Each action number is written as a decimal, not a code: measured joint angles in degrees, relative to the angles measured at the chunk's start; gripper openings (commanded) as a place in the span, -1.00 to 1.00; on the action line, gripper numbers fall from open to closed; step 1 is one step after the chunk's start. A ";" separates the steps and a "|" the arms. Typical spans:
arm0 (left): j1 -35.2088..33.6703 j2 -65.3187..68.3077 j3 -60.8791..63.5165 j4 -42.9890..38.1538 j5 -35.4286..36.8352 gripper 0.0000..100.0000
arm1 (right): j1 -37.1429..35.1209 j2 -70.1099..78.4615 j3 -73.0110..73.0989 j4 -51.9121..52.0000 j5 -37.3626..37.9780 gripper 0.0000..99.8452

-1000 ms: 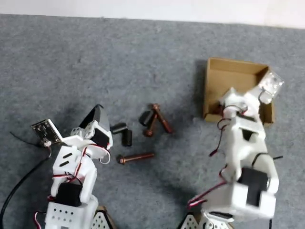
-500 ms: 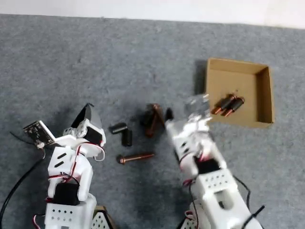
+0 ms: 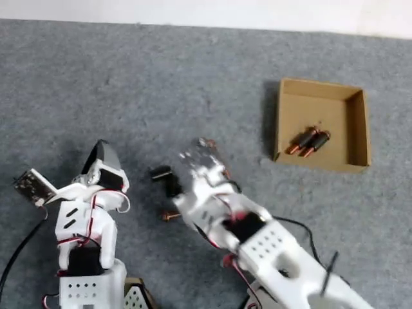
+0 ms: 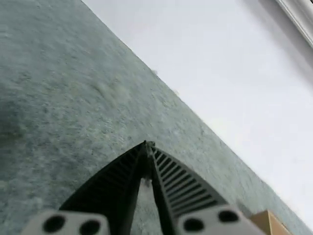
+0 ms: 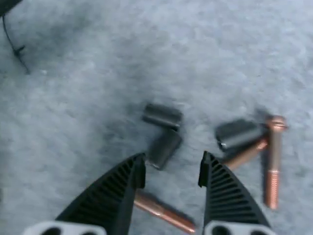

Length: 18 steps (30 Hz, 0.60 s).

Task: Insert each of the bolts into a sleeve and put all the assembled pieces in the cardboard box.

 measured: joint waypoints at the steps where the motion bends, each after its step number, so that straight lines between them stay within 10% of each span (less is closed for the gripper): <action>1: -0.62 0.00 0.00 0.00 0.09 -0.99 | -0.79 3.87 -3.08 0.62 -1.14 -0.67; 18: -5.98 0.00 -0.18 0.00 0.35 -0.99 | -4.40 42.46 -31.21 9.05 -13.89 -0.67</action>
